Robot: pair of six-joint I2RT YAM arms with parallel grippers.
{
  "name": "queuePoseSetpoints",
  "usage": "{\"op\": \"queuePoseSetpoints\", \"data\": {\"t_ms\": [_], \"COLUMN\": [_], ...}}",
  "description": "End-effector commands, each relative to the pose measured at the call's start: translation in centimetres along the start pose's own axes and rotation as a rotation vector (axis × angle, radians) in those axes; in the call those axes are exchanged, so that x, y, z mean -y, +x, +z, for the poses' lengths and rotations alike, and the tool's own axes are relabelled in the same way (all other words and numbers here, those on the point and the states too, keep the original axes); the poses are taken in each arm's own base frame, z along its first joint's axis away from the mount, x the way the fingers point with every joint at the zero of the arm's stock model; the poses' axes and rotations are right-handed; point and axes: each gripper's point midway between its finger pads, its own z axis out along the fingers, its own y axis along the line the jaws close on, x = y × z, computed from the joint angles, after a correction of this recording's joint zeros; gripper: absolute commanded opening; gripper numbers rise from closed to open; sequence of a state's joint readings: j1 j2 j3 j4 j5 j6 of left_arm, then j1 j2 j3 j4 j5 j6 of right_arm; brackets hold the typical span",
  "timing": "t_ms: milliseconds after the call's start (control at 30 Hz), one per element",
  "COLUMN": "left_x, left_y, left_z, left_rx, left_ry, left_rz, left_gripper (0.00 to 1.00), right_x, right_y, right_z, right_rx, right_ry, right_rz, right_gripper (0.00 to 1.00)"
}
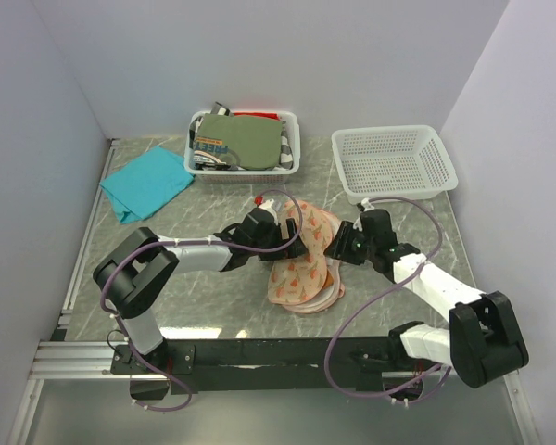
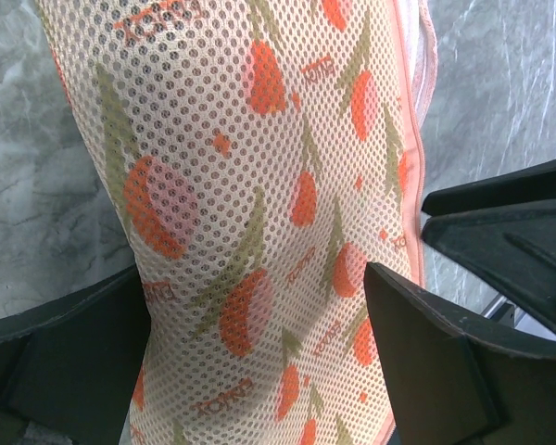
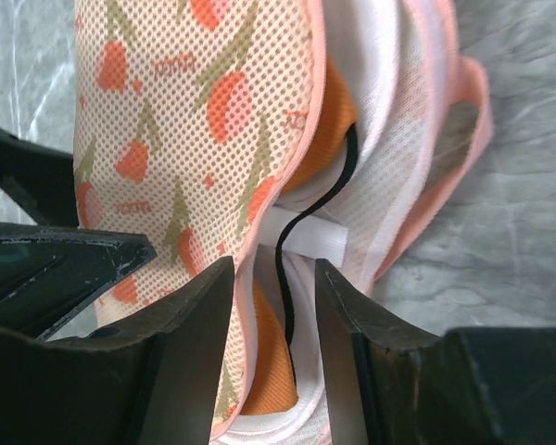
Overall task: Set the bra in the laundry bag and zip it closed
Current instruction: Adjust the bra in the laundry bag.
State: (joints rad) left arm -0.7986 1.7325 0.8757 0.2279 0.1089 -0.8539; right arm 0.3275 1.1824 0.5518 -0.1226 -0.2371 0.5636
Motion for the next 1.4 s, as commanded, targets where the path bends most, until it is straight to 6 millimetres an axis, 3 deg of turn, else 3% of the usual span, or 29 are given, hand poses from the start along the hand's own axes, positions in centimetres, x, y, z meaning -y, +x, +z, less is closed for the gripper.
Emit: {"op": "queuePoseSetpoints", "data": {"t_ms": [0, 167, 267, 467, 633, 767, 967, 1133, 1367], "left_x": [2.0, 2.1, 2.1, 1.8, 1.5, 1.3, 1.4, 1.7, 1.9], "left_y": [-1.1, -1.2, -1.2, -1.0, -0.9, -1.0, -1.3, -1.5, -1.7], "left_z": [0.3, 0.4, 0.5, 0.7, 0.7, 0.6, 0.3, 0.2, 0.1], "left_rx": [0.029, 0.026, 0.024, 0.018, 0.018, 0.022, 0.033, 0.038, 0.043], "left_ry": [0.062, 0.059, 0.058, 0.051, 0.039, 0.027, 0.023, 0.031, 0.036], "left_rz": [0.016, 0.020, 0.021, 0.017, 0.013, 0.010, 0.018, 0.024, 0.023], "left_gripper": [0.96, 0.96, 0.96, 0.97, 0.96, 0.96, 0.96, 0.96, 0.96], "right_x": [-2.1, -2.1, -2.1, -2.7, -4.1, -3.3, -0.2, -1.5, -1.8], "right_y": [-1.3, -1.1, -1.3, -2.2, -2.9, -3.7, -3.6, -2.4, -1.2], "right_z": [0.2, 0.6, 0.4, -1.0, -2.9, -4.0, -4.4, -3.3, -1.5], "right_rx": [0.011, -0.008, 0.010, 0.060, 0.105, 0.153, 0.187, 0.106, 0.023], "right_ry": [-0.088, -0.087, -0.087, -0.098, -0.156, -0.091, 0.062, -0.018, -0.061], "right_rz": [-0.033, -0.032, -0.036, -0.064, -0.081, -0.063, -0.032, -0.027, -0.036], "right_gripper": [0.48, 0.44, 0.32, 0.15, 0.13, 0.13, 0.13, 0.42, 0.43]}}
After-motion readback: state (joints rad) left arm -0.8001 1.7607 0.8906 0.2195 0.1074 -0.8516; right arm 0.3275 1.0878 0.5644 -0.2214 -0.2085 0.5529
